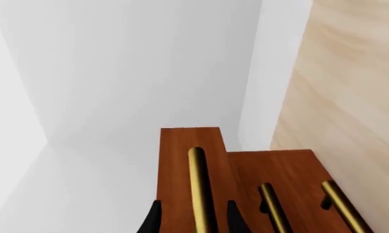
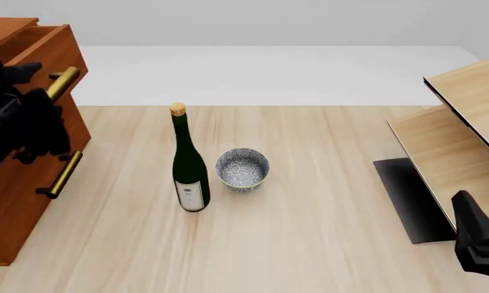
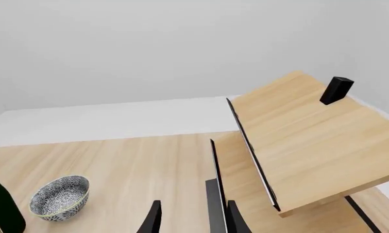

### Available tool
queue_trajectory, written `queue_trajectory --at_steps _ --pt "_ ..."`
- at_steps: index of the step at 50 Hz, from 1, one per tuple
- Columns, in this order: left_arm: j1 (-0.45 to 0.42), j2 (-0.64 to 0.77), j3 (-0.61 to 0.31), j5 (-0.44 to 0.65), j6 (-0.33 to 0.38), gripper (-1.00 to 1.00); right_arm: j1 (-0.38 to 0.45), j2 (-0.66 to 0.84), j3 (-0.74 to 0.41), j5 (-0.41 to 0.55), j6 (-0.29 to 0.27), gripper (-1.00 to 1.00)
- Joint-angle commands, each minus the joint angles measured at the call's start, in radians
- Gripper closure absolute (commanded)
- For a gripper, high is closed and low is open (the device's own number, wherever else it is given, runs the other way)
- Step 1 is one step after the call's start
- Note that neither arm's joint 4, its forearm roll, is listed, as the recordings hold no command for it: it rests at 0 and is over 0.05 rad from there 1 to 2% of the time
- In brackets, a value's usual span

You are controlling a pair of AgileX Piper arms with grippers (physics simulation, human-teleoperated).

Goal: Close the bottom drawer of the cabinet and open the top drawer.

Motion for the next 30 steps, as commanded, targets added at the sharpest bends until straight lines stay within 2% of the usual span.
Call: queue_trajectory --at_steps 1,23,30 --pt "-0.007 0.016 -0.018 -0.005 -0.004 -1.00 0.001 -0.004 -0.001 0.004 0.000 -1.00" --pt "-0.008 0.019 -0.013 -0.003 -0.016 -1.00 0.000 0.002 0.001 -0.004 0.002 -1.00" --pt "-0.010 0.014 -0.002 0.010 -0.042 -1.00 -0.001 -0.004 0.000 0.002 0.003 -1.00"
